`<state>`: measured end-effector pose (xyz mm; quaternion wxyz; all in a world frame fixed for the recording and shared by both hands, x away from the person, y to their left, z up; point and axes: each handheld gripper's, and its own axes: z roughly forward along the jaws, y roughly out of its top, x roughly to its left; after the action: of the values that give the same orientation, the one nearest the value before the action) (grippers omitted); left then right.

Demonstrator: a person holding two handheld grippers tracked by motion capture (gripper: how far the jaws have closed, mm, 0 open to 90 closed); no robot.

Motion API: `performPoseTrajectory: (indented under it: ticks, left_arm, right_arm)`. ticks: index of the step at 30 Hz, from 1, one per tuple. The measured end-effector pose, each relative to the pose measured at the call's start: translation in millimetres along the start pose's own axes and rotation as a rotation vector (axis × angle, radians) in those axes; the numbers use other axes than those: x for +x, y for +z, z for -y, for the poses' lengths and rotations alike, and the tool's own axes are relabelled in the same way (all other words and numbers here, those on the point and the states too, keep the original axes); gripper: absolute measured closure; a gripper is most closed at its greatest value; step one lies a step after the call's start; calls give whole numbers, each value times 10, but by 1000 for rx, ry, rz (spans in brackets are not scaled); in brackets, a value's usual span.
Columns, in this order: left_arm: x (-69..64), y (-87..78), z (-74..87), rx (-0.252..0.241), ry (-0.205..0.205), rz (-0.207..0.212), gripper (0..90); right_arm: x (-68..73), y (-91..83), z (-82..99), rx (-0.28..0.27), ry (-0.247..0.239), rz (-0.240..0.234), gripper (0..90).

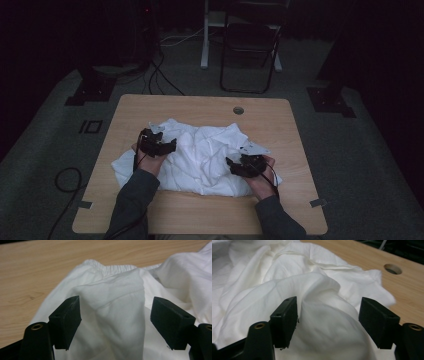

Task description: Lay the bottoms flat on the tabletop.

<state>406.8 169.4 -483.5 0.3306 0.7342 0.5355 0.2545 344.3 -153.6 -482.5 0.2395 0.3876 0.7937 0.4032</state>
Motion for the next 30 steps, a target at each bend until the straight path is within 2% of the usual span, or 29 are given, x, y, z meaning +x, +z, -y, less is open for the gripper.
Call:
performPoseTrajectory:
  ticks: [1,3,5,6,8,10,12,15,19,22,24,25,26,28,30]
  left_arm:
    - [-12,43,-4,10,-5,-12,226]
    - [-14,138,9,31,-38,-1,210]
    - [-28,212,44,55,-44,12,231]
    - [-39,241,70,66,-40,15,294]
    - [-53,258,112,80,-33,23,500]
    - [-60,197,128,67,-29,53,726]
    - [-60,87,127,35,-27,66,862]
    - [-35,-145,122,-21,-34,100,881]
    - [-4,-507,168,-92,-25,139,884]
    - [10,-737,261,-113,3,160,885]
    - [16,-799,308,-114,3,168,885]
    - [18,-852,360,-109,5,177,885]
    - [13,-927,465,-94,22,179,885]
    - [9,-983,601,-67,19,192,885]
    - [-17,-1006,755,-26,39,191,885]
  right_arm:
    - [17,48,-15,11,0,1,292]
    - [36,140,-29,29,-2,1,288]
    - [40,228,-20,61,-2,5,304]
    - [31,262,-9,77,2,6,322]
    - [-1,303,24,107,18,14,396]
    - [-44,301,68,133,34,29,562]
    - [-96,252,124,144,59,32,727]
    - [-172,108,211,125,86,45,830]
    - [-251,-102,301,98,103,53,850]
    - [-292,-259,374,80,107,52,854]
    - [-304,-369,427,70,110,52,855]
    - [-304,-369,427,70,110,52,855]
    - [-308,-427,453,63,118,44,855]
    - [-313,-588,523,50,140,24,857]
    - [-272,-688,572,55,133,7,858]
